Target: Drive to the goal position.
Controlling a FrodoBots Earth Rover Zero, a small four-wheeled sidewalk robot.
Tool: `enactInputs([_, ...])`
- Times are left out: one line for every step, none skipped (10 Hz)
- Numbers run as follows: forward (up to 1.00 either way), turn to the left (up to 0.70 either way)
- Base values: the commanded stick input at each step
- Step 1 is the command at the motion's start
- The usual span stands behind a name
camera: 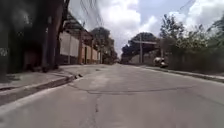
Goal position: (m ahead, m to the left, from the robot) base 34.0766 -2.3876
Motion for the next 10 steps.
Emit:
enactInputs([1.0,-0.01])
enactInputs([1.0,-0.01])
enactInputs([1.0,-0.02])
enactInputs([1.0,-0.07])
enactInputs([1.0,-0.16])
enactInputs([1.0,-0.25])
enactInputs([1.0,-0.05])
enactInputs([1.0,0.0])
enactInputs([1.0,0.0])
enactInputs([1.0,0.0])
